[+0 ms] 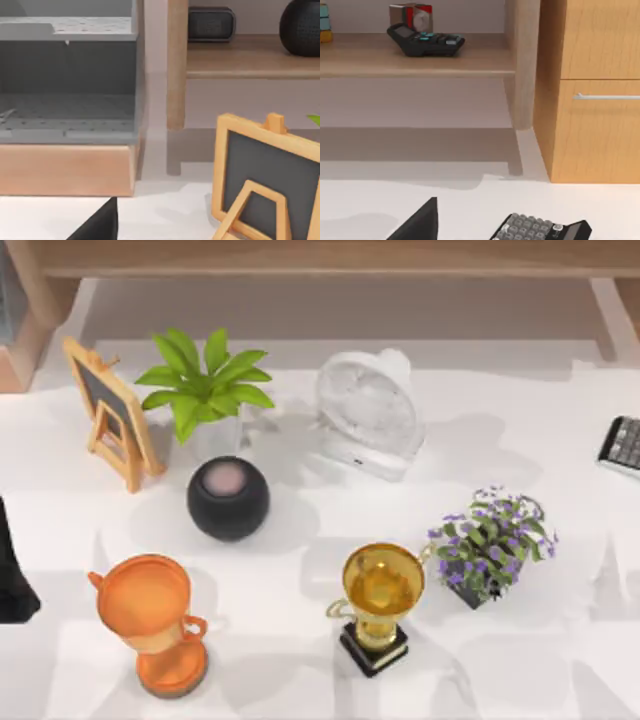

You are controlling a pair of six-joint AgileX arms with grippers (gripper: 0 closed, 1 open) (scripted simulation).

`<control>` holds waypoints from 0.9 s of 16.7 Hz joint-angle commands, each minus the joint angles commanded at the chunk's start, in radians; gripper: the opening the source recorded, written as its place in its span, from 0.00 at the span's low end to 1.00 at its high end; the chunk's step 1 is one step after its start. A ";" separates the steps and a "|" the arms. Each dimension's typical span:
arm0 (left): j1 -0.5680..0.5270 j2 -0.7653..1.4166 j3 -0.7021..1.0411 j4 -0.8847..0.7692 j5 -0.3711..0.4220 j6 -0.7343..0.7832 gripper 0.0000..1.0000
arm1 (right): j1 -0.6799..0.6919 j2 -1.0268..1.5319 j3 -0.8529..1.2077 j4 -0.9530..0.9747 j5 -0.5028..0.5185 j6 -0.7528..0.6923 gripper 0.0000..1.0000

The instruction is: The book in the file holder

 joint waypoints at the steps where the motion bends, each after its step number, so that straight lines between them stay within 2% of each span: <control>1: 0.000 0.000 0.000 0.000 0.000 0.000 1.00 | 0.000 0.000 0.000 0.000 0.000 0.000 1.00; 4: -0.011 0.030 0.030 -0.001 -0.008 -0.001 1.00 | 0.000 0.000 0.000 0.000 0.000 0.000 1.00; 7: -0.052 0.153 0.155 -0.006 -0.040 -0.002 1.00 | 0.000 0.000 0.000 0.000 0.000 0.000 1.00; 11: -0.137 0.442 0.457 -0.023 -0.118 -0.001 1.00 | 0.000 0.000 0.000 0.000 0.000 0.000 1.00; 15: -0.240 0.812 0.857 -0.048 -0.218 0.002 1.00 | 0.000 0.000 0.000 0.000 0.000 0.000 1.00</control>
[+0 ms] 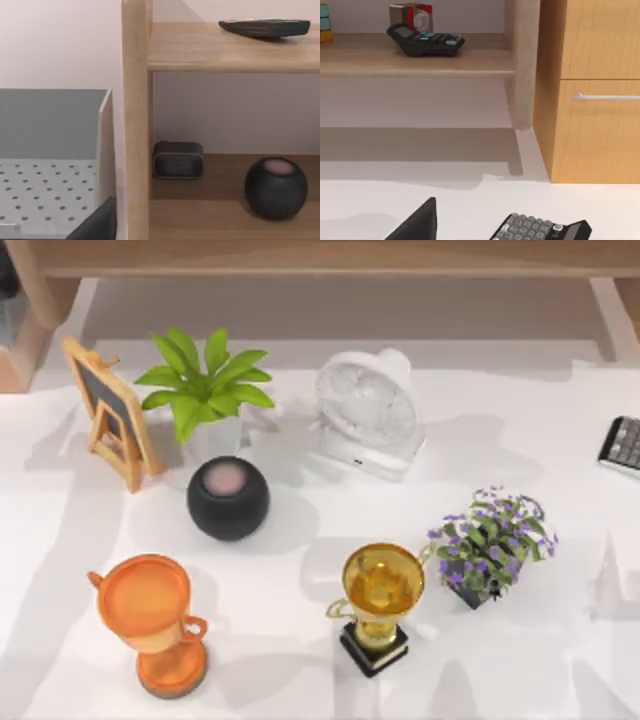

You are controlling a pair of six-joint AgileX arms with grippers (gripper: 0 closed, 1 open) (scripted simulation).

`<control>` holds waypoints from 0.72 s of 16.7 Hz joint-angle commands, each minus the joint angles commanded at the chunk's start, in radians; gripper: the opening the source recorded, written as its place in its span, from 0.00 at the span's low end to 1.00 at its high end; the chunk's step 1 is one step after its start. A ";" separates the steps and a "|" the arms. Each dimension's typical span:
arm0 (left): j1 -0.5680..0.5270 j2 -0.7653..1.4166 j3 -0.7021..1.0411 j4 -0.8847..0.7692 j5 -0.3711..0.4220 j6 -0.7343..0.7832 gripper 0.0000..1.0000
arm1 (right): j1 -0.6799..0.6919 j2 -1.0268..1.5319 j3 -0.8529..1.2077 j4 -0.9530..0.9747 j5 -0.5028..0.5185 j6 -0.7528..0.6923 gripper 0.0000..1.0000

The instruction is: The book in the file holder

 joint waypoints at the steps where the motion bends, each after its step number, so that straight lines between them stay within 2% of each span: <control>1: -0.027 0.099 0.107 -0.007 -0.027 0.001 1.00 | 0.000 0.000 0.000 0.000 0.000 0.000 1.00; 8: -0.209 0.776 0.833 -0.049 -0.201 0.006 1.00 | 0.000 0.000 0.000 0.000 0.000 0.000 1.00; 12: -0.287 1.059 1.143 -0.065 -0.273 0.008 1.00 | 0.000 0.000 0.000 0.000 0.000 0.000 1.00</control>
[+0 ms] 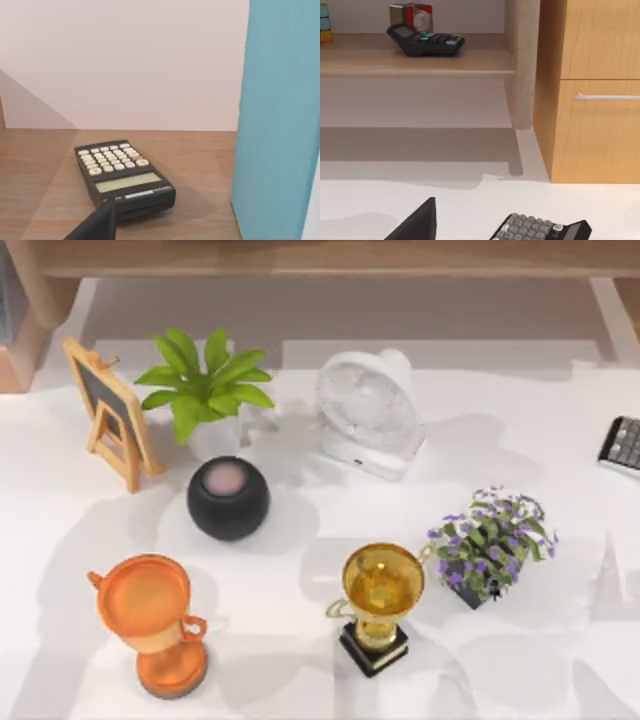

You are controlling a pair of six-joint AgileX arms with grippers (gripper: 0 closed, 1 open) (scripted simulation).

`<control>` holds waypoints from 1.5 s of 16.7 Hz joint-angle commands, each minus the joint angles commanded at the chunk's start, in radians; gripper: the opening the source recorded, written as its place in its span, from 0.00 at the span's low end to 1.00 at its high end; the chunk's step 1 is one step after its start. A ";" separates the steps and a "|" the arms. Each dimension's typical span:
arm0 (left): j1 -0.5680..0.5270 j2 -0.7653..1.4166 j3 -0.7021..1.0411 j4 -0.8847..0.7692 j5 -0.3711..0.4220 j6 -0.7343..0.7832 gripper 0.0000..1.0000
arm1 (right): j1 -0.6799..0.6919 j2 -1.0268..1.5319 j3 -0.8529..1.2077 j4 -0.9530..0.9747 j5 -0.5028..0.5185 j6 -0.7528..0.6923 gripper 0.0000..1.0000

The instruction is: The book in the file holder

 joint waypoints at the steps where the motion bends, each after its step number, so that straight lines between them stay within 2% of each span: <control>1: -0.014 0.051 0.054 -0.003 -0.013 0.000 1.00 | 0.000 0.000 0.000 0.000 0.000 0.000 1.00; 5: -0.047 0.159 0.174 -0.009 -0.043 0.001 1.00 | 0.000 0.000 0.000 0.000 0.000 0.000 1.00; 11: -0.043 0.163 0.177 -0.010 -0.041 0.000 1.00 | 0.000 0.000 0.000 0.000 0.000 0.000 1.00; 18: -0.027 0.260 0.331 -0.065 -0.021 -0.001 1.00 | 0.000 0.000 0.000 0.000 0.000 0.000 1.00; 22: -0.027 0.263 0.336 -0.067 -0.020 -0.001 1.00 | 0.000 0.000 0.000 0.000 0.000 0.000 1.00; 25: -0.027 0.263 0.336 -0.067 -0.020 -0.001 0.77 | 0.000 0.000 0.000 0.000 0.000 0.000 1.00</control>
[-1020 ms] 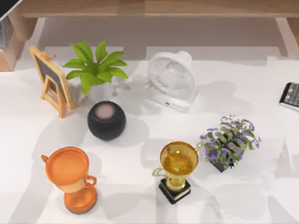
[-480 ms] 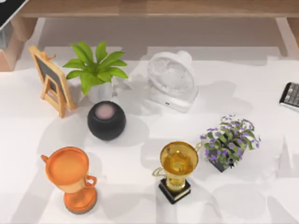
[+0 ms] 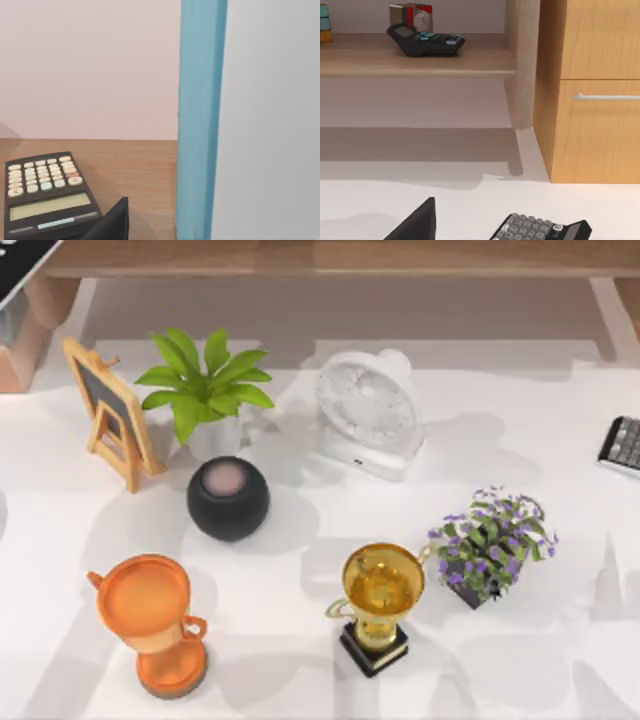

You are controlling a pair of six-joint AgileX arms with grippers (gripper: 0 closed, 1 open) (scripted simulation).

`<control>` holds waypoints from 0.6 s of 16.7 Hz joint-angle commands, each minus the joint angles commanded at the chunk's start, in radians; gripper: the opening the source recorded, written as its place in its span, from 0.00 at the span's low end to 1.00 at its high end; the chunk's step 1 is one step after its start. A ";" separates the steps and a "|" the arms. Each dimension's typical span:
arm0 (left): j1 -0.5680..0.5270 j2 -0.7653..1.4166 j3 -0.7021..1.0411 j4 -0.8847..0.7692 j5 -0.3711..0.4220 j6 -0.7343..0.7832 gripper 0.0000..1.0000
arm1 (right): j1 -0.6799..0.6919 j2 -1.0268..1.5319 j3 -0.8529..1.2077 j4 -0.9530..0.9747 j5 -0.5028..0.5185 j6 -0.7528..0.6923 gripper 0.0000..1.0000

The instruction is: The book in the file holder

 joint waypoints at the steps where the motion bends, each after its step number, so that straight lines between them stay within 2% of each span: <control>1: 0.000 0.000 0.000 0.000 0.000 0.000 0.70 | 0.000 0.000 0.000 0.000 0.000 0.000 1.00; 10: 0.000 0.000 0.000 0.000 0.000 0.000 0.02 | 0.000 0.000 0.000 0.000 0.000 0.000 1.00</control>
